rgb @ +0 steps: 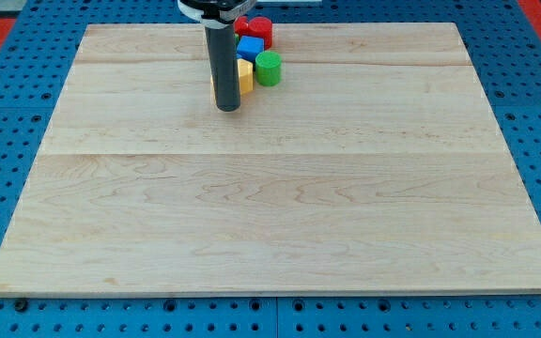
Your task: Place the yellow hexagon bottom left to the green circle
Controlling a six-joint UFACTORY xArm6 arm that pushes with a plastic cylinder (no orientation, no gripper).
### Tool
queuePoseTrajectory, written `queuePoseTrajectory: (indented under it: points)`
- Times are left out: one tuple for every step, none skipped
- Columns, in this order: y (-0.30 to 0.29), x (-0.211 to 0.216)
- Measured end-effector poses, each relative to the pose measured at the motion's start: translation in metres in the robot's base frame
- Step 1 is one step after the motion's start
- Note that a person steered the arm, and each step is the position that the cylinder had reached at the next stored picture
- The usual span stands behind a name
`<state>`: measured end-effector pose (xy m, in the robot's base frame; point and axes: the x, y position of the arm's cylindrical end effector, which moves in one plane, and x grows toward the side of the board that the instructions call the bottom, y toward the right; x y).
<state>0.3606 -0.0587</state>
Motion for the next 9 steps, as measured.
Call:
queuePoseTrajectory:
  points:
    - [0.000, 0.000]
    - [0.000, 0.000]
    - [-0.025, 0.008]
    - [-0.091, 0.016]
    - [-0.134, -0.023]
    - [-0.132, -0.061]
    - [-0.073, -0.061]
    - [-0.062, -0.065]
    - [-0.017, -0.068]
